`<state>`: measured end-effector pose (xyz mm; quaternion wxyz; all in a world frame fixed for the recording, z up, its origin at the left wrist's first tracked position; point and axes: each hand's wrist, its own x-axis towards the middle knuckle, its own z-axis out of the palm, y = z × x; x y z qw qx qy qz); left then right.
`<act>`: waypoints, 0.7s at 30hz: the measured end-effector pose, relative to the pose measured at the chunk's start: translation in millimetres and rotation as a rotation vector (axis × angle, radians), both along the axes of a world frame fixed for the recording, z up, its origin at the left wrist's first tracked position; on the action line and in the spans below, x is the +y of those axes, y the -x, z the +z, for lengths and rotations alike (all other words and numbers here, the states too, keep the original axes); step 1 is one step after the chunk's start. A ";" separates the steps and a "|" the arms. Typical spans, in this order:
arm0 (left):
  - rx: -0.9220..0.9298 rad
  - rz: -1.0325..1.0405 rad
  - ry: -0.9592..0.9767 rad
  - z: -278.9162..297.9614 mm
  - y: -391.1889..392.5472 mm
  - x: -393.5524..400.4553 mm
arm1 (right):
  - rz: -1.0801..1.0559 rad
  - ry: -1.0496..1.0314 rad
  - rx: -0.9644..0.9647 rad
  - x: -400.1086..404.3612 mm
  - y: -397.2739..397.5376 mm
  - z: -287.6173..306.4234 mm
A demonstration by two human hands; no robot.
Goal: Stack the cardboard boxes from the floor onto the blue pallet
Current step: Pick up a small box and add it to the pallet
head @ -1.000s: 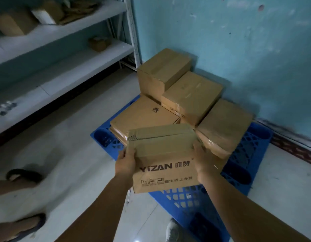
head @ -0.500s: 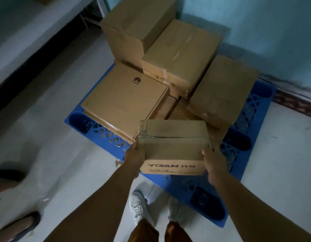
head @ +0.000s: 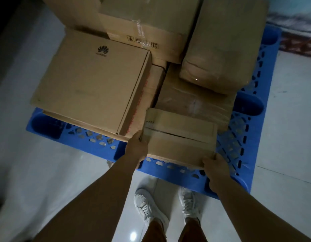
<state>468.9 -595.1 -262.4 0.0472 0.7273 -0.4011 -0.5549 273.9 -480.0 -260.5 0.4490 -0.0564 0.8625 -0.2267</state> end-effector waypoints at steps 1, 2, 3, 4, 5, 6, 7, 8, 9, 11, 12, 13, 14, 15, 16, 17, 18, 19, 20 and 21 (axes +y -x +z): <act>0.001 -0.009 0.007 -7.1 -0.5 -2.7 | -0.020 0.008 -0.005 0.0 -2.6 -6.4; 0.000 -0.022 0.014 -13.8 -0.5 -5.4 | -0.034 0.019 -0.009 -0.8 -5.1 -12.7; -0.002 -0.033 0.016 -20.1 -0.5 -8.0 | -0.047 0.028 -0.012 -2.3 -6.9 -18.0; -0.006 -0.042 0.017 -27.2 -0.9 -10.2 | -0.056 0.039 -0.011 -4.1 -8.1 -23.4; -0.010 -0.046 0.020 -34.1 -1.2 -12.4 | -0.060 0.045 -0.009 -6.3 -8.4 -28.8; -0.013 -0.047 0.024 -40.0 -1.4 -14.1 | -0.065 0.054 -0.006 -8.3 -8.3 -33.5; -0.017 -0.054 0.029 -44.7 -1.1 -15.8 | -0.071 0.061 -0.009 -10.5 -7.8 -37.8; -0.022 -0.064 0.035 -48.3 -0.3 -17.1 | -0.078 0.064 -0.015 -12.2 -7.1 -42.3; -0.027 -0.075 0.042 -51.7 0.8 -18.7 | -0.086 0.060 -0.027 -14.2 -6.8 -45.5; -0.044 -0.095 0.058 -57.6 2.5 -21.6 | -0.107 0.059 -0.058 -15.7 -6.5 -52.9; -0.055 -0.101 0.069 -60.4 3.4 -22.4 | -0.124 0.070 -0.074 -15.8 -6.6 -56.6; -0.067 -0.101 0.078 -62.8 4.2 -23.2 | -0.136 0.078 -0.092 -16.4 -7.3 -58.6; -0.083 -0.103 0.087 -65.7 4.5 -24.0 | -0.143 0.090 -0.099 -16.6 -8.3 -62.4; -0.101 -0.105 0.095 -68.2 5.1 -24.8 | -0.145 0.099 -0.104 -16.8 -9.7 -64.3; -0.113 -0.102 0.106 -70.7 5.1 -25.0 | -0.148 0.116 -0.104 -15.9 -11.0 -68.2; -0.115 -0.090 0.119 -72.5 5.1 -24.5 | -0.142 0.128 -0.111 -15.1 -12.2 -69.6; -0.113 -0.073 0.131 -74.2 4.9 -23.2 | -0.132 0.141 -0.116 -13.5 -12.7 -71.7; -0.112 -0.057 0.143 -75.6 4.7 -21.3 | -0.119 0.146 -0.125 -12.7 -12.8 -71.4; -0.116 -0.044 0.152 -76.2 5.3 -19.4 | -0.114 0.160 -0.135 -11.3 -11.8 -73.4; -0.125 -0.036 0.159 -75.2 5.8 -17.0 | -0.108 0.161 -0.152 -10.8 -11.0 -72.2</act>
